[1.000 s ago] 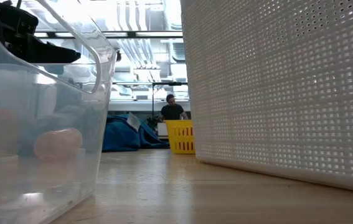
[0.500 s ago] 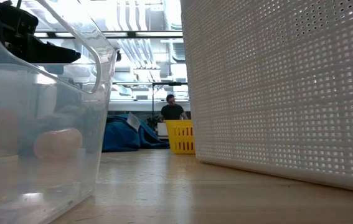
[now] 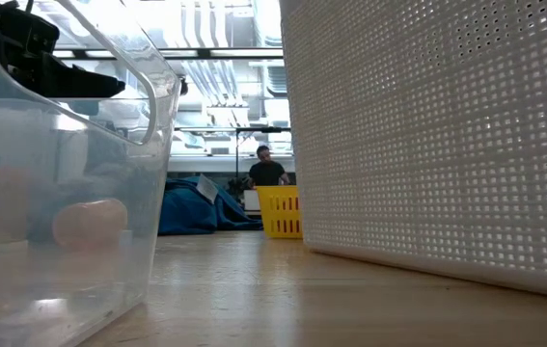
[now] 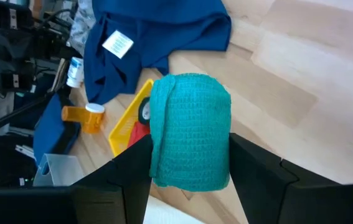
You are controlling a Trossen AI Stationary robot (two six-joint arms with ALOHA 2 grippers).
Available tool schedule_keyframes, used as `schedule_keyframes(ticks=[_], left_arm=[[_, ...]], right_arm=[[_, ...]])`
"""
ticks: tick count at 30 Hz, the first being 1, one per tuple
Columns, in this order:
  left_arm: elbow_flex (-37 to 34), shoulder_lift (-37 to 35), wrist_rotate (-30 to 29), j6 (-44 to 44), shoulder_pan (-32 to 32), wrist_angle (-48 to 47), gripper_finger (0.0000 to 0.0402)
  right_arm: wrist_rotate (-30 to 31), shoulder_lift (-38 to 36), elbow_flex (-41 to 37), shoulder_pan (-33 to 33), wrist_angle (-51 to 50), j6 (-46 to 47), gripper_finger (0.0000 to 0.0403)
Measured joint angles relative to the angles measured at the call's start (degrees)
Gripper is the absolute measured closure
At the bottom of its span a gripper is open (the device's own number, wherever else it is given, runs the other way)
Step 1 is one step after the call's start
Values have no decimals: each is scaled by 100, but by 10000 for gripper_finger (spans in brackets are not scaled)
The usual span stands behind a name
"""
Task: Pick & place medical supplies in basket/bin
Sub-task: Put the light blue bandage into the yellow bin
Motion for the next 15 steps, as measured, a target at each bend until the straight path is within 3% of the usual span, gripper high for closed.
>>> schedule_keyframes(ticks=[6, 11, 15], left_arm=[[0, 1, 0, 1, -1, 0, 284], [0, 1, -1, 0, -1, 0, 284], [0, 1, 0, 1, 1, 0, 284]], right_arm=[[17, 8, 0, 29, 418, 593, 213], [70, 15, 0, 98, 1433, 981, 213], [491, 15, 0, 274, 2369, 1442, 213]])
